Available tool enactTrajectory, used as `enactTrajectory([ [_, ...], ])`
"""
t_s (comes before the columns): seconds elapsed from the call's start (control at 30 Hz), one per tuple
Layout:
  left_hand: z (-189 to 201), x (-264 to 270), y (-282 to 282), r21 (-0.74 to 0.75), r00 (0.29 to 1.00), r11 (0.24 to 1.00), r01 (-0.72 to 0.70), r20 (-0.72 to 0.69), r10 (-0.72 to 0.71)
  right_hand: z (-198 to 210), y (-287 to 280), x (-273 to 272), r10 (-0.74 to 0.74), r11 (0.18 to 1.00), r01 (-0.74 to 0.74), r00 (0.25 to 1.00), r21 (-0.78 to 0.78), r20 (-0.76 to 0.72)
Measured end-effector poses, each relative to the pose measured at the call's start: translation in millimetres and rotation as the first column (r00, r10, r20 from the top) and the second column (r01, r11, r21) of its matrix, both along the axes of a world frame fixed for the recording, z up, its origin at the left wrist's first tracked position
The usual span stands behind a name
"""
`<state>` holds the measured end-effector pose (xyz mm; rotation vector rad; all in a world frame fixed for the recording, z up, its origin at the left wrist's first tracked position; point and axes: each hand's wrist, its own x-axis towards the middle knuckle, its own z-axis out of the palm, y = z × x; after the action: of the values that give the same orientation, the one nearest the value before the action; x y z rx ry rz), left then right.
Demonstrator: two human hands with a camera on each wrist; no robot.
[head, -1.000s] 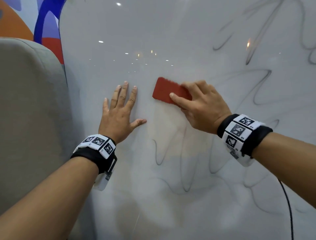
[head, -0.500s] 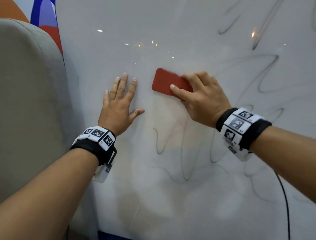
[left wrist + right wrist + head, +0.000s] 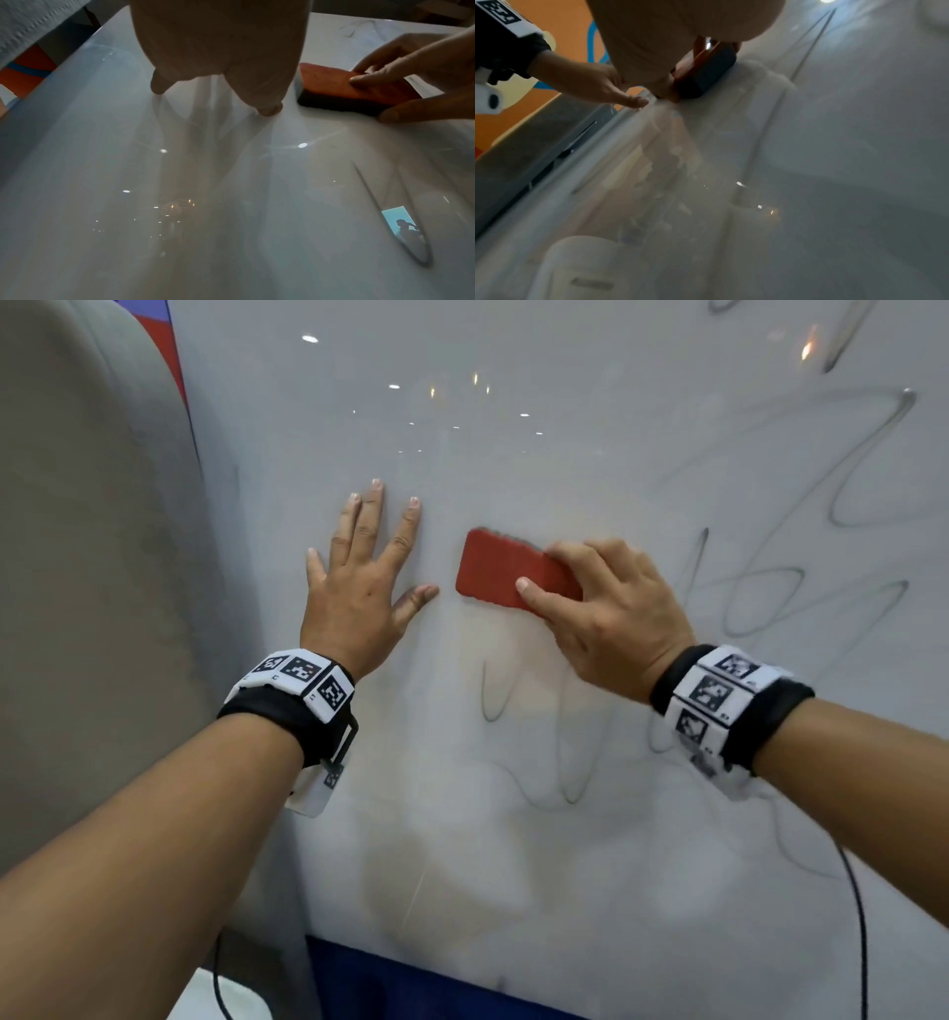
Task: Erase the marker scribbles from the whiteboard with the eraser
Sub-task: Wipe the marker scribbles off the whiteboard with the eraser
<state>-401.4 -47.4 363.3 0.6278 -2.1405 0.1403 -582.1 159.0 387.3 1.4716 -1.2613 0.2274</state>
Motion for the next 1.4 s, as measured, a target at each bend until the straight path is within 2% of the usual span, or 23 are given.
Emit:
enactTrajectory([
  [0.07,-2,0,1,0.016,1.000,1.000,0.002,-0.002,-0.002,-28,-6,2,0.016,0.999,-0.016,1.000,0.037,0.010],
  [0.13,-3,0,1,0.027,1.000,1.000,0.002,0.001,-0.003,-48,-7,0,0.028,0.980,-0.015,0.998,0.199,-0.061],
  [0.23,-6,0,2,0.031,1.000,1.000,0.000,-0.001,0.000,-38,-5,-5,0.077,0.931,-0.025,0.989,0.363,-0.129],
  [0.3,-8,-1,2,0.041,1.000,0.999,-0.004,-0.006,0.004,-19,-4,-5,0.077,0.941,-0.026,0.988,0.339,-0.137],
  [0.37,-11,-1,3,0.048,1.000,0.999,-0.006,-0.013,0.007,-7,-5,-4,0.039,0.974,-0.020,0.996,0.224,-0.081],
  [0.47,-14,-1,3,0.046,1.000,0.999,-0.010,-0.014,0.011,-26,-7,2,0.019,0.996,-0.021,1.000,0.082,0.023],
  [0.5,-15,-1,3,0.047,1.000,0.999,-0.009,-0.013,0.010,-38,-8,3,0.025,0.996,-0.027,0.999,0.086,0.025],
  [0.57,-16,-1,3,0.047,1.000,0.999,-0.013,-0.010,0.013,-55,-9,2,0.030,0.980,-0.024,0.999,0.196,-0.029],
  [0.63,-17,0,3,0.039,1.000,0.999,-0.014,-0.006,0.015,-54,-8,-3,0.056,0.947,-0.023,0.994,0.320,-0.096],
  [0.7,-19,0,2,0.036,1.000,0.999,-0.015,-0.007,0.016,-40,-6,-5,0.089,0.934,-0.041,0.989,0.356,-0.119],
  [0.8,-21,0,2,0.030,1.000,0.999,-0.015,-0.018,0.015,-20,-6,-4,0.042,0.974,-0.027,0.997,0.225,-0.061],
  [0.9,-23,0,2,0.026,1.000,1.000,-0.003,-0.028,0.004,-35,-8,4,0.015,0.996,-0.018,0.999,0.087,0.035],
  [0.97,-25,1,1,0.020,0.999,1.000,0.009,-0.032,-0.009,-60,-12,6,0.024,0.991,-0.026,1.000,0.132,0.014],
  [1.03,-26,1,-1,0.006,0.999,1.000,0.015,-0.038,-0.015,-78,-13,3,0.052,0.959,-0.037,0.998,0.280,-0.048],
  [1.17,-27,1,-2,-0.006,0.999,1.000,0.017,-0.039,-0.017,-64,-11,-1,0.110,0.905,-0.050,0.987,0.422,-0.120],
  [1.23,-27,1,-2,-0.003,0.999,1.000,0.022,-0.044,-0.022,-47,-11,0,0.094,0.925,-0.039,0.987,0.379,-0.128],
  [1.3,-28,2,-1,0.000,0.999,1.000,0.027,-0.045,-0.027,-38,-11,0,0.049,0.965,-0.022,0.994,0.263,-0.095],
  [1.4,-29,2,1,0.006,0.998,0.999,0.040,-0.049,-0.039,-56,-12,5,0.012,0.992,-0.010,1.000,0.123,-0.013],
])
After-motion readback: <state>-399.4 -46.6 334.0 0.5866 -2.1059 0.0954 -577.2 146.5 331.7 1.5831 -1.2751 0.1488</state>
